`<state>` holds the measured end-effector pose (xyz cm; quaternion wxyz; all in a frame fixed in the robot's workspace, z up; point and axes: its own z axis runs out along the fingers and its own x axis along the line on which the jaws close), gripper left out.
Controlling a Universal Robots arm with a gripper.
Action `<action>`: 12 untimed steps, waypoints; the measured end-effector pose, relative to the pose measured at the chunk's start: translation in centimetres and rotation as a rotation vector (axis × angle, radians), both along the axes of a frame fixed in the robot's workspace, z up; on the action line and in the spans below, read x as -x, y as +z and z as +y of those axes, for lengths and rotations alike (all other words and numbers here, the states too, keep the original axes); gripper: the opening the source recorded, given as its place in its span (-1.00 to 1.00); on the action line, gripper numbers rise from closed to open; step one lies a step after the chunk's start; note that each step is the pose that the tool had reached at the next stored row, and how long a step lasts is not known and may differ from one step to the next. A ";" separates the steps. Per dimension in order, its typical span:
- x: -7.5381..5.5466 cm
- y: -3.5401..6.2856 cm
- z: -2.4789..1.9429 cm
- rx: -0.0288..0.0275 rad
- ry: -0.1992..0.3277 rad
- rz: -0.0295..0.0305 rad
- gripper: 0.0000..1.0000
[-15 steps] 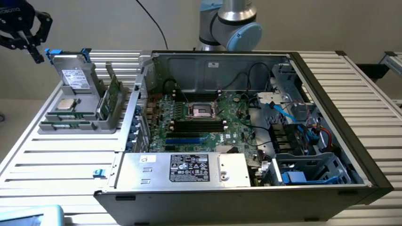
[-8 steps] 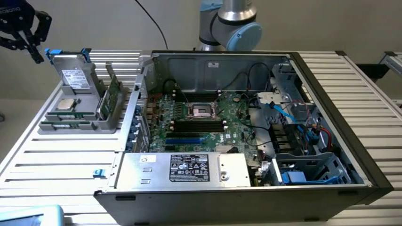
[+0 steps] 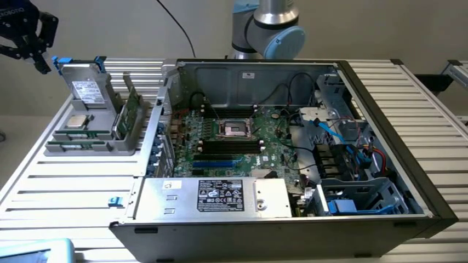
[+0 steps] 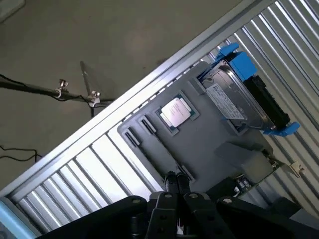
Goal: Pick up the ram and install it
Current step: 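Pick up the ram and move it above insertion slot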
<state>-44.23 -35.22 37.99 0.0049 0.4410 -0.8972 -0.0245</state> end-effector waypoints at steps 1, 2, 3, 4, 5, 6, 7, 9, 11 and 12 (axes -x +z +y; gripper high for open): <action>0.0 0.00 0.01 0.0000 0.018 -0.0001 -0.78; 0.0 0.00 0.01 0.0000 0.037 -0.0001 -0.78; 0.0 0.00 0.01 0.0000 0.055 0.0000 -0.78; 0.0 -0.01 0.00 0.0000 0.073 -0.0001 -0.78; 0.0 -0.01 0.00 0.0000 0.091 0.0000 -0.78; 0.0 -0.01 0.00 0.0000 0.110 0.0000 -0.78; 0.0 -0.01 0.01 0.0000 0.128 -0.0001 -0.78; 0.0 -0.01 0.00 0.0000 0.164 -0.0001 -0.78; 0.0 -0.02 0.00 0.0000 0.201 0.0000 -0.78; 0.0 -0.02 0.00 0.0000 0.218 0.0000 -0.78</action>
